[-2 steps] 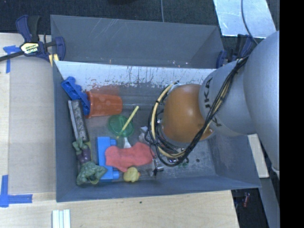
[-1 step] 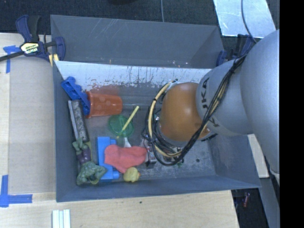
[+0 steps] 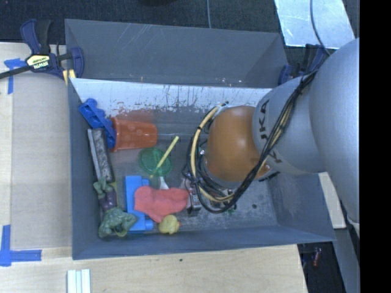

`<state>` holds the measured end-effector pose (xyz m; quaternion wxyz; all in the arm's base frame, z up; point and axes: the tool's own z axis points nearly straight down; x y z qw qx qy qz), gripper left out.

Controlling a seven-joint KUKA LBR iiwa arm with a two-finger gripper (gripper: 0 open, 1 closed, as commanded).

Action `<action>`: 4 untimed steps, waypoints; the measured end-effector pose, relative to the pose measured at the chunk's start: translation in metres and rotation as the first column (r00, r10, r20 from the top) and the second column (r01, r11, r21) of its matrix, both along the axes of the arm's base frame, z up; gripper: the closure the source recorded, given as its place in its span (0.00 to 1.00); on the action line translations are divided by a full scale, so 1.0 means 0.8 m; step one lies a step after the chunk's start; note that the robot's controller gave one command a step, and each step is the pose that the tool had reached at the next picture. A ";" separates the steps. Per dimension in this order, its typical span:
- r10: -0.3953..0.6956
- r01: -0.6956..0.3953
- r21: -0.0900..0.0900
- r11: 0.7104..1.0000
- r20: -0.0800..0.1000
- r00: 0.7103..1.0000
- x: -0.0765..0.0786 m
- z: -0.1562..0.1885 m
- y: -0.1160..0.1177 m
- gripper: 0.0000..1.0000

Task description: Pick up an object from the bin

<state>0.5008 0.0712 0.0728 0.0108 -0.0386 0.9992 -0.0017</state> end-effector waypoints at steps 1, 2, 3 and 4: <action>0.076 -0.076 -0.002 0.997 -0.005 0.997 0.012 0.078 -0.003 1.00; 0.059 -0.059 -0.001 0.998 -0.006 0.998 0.006 0.134 -0.011 1.00; 0.045 -0.045 -0.001 0.999 -0.001 0.999 0.015 0.119 -0.050 1.00; 0.042 -0.042 -0.001 0.999 -0.002 0.999 0.015 0.193 -0.040 1.00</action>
Offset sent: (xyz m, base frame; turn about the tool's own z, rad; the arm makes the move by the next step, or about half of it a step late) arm -0.0101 -0.0203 0.1958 0.0657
